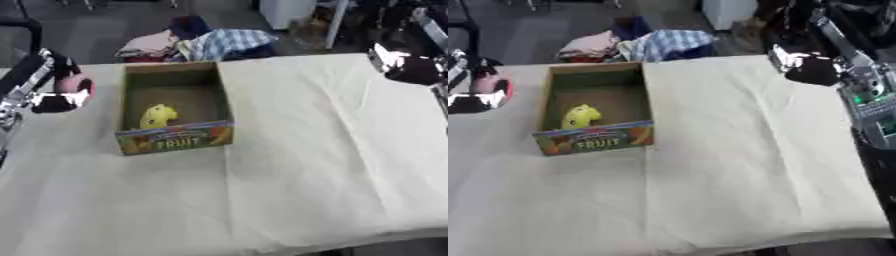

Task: Pick up objects on the table and place them in the box.

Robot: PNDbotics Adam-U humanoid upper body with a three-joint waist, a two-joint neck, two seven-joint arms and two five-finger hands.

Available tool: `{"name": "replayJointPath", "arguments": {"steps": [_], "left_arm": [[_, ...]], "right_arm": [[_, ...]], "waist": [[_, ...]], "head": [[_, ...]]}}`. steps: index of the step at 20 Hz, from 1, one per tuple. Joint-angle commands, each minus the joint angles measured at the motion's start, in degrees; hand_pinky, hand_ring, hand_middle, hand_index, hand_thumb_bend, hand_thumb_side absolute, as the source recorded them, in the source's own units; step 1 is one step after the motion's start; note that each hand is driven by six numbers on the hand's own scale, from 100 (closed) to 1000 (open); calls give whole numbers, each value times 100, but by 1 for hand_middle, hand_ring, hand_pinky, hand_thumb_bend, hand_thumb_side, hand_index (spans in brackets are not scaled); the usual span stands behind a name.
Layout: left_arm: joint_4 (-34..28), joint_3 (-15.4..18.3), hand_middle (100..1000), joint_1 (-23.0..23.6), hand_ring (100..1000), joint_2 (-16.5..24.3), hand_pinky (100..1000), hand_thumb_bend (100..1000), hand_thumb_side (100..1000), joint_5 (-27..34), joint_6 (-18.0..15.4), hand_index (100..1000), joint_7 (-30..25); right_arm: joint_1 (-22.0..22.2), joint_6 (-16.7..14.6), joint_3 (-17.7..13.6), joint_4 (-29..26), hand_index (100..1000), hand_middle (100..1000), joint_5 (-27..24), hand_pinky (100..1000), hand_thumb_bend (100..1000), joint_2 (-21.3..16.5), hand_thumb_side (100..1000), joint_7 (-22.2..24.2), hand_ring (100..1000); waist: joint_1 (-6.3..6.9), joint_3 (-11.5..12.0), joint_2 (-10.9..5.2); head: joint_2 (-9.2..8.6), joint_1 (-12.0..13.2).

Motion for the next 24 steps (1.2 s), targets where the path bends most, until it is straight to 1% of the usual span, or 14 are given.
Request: {"name": "replayJointPath", "arguments": {"steps": [1,3,6,7,10,12,13,16,17,18,19,20,21,24], "left_arm": [[-122,-67,304,-273,353,-65,824,100,143,192,-60,523,-192],[15,-109,317,-372,366,-239,825,100,135,127,-142,533,-254],[300,-151,341,-437,386,-499,839,100,139,-193,-293,553,-316],[409,-154,363,-434,407,-595,853,100,154,-308,-328,571,-319],[689,-175,380,-388,427,-841,865,100,159,-622,-432,584,-306],[818,-188,409,-347,452,-929,876,100,157,-792,-490,607,-299],[874,-189,436,-329,471,-955,894,100,242,-862,-505,632,-306],[956,-183,519,-285,540,-986,929,100,329,-936,-569,733,-368],[950,-179,580,-274,590,-982,960,100,461,-930,-589,778,-386],[930,-174,604,-260,611,-972,974,100,534,-898,-604,791,-399],[899,-172,655,-250,654,-959,1000,194,676,-847,-614,815,-411],[837,-173,708,-241,703,-937,1000,305,789,-763,-638,843,-418],[754,-179,750,-232,740,-905,1000,379,858,-651,-666,866,-428],[422,-177,816,-212,806,-793,1000,442,952,-165,-669,898,-428]], "right_arm": [[-160,-14,21,-54,872,709,-60,523,100,-14,519,62,590],[-205,-24,54,-51,870,709,-64,523,100,30,523,96,590],[-250,-37,83,-54,868,709,-77,522,100,66,528,128,589],[-256,-38,85,-58,867,708,-83,522,100,72,533,134,589],[-253,-32,79,-65,865,707,-97,521,100,83,542,145,588],[-245,-28,76,-64,865,707,-102,521,100,84,550,150,588],[-240,-27,74,-63,865,707,-105,520,100,84,552,150,588],[-221,-20,60,-58,864,706,-104,520,100,82,560,146,587],[-216,-18,58,-56,864,706,-105,520,100,82,562,146,587],[-213,-18,60,-54,864,706,-105,520,100,83,563,149,588],[-211,-20,62,-51,864,706,-105,520,100,83,565,154,588],[-206,-21,62,-46,864,706,-103,520,100,82,567,158,588],[-199,-22,61,-41,864,706,-100,520,100,78,571,161,588],[-168,-26,52,-24,865,707,-94,520,100,72,580,162,588]], "waist": [[14,-62,-71],[18,-140,-52],[25,-243,-18],[26,-267,-8],[25,-310,19],[24,-322,30],[24,-323,32],[24,-313,33],[24,-307,32],[23,-301,31],[22,-295,30],[20,-285,28],[18,-274,25],[15,-241,12]], "head": [[28,82],[28,126],[28,183],[28,191],[28,208],[28,211],[28,211],[28,199],[28,196],[28,194],[28,190],[28,180],[28,169],[28,150]]}}
